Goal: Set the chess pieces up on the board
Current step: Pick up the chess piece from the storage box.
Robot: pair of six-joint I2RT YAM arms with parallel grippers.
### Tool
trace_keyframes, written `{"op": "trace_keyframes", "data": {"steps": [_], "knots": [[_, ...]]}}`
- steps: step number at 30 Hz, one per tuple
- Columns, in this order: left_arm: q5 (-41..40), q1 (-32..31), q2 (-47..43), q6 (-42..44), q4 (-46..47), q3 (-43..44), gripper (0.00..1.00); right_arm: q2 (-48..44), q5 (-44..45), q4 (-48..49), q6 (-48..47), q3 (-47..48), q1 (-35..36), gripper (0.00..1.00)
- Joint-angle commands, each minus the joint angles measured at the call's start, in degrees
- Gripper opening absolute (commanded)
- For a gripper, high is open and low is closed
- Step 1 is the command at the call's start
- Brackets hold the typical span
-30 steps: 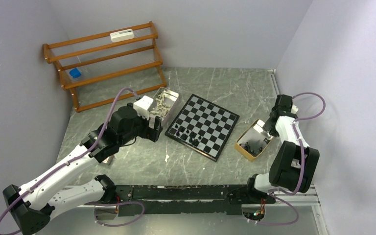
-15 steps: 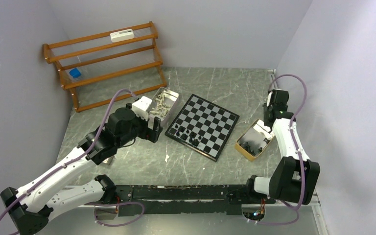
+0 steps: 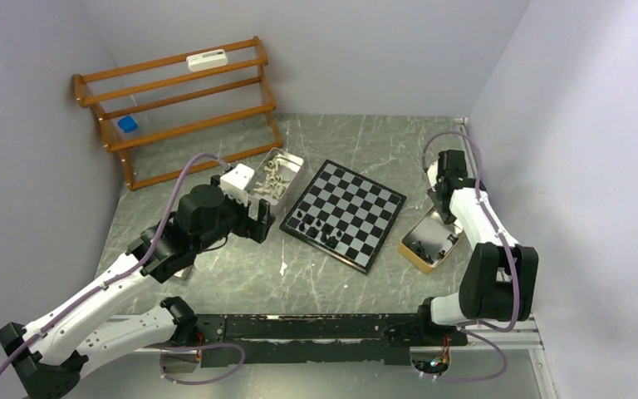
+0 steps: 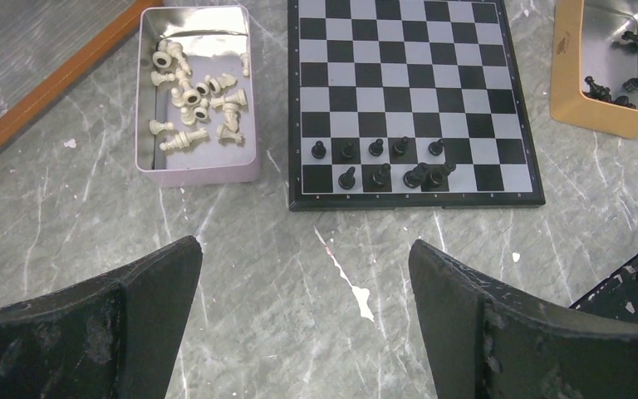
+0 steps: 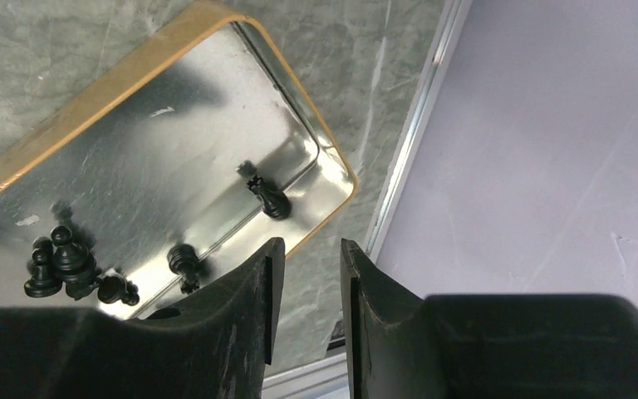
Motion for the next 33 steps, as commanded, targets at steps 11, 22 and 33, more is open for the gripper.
{"op": "trace_keyframes", "data": {"steps": [11, 22, 33], "knots": [[-1.2, -2.1, -1.5, 0.8, 1.1, -0.2, 1.0, 5.8, 6.3, -0.7, -0.7, -1.7, 7.9, 0.32], [-3.5, -3.8, -2.1, 0.6, 0.2, 0.3, 1.0, 7.4, 2.3, 7.7, -3.5, -6.4, 7.3, 0.38], [-5.3, -3.8, -1.7, 0.4, -0.8, 1.1, 1.0, 7.9, 4.5, 10.3, -7.5, -8.5, 5.5, 0.37]]}}
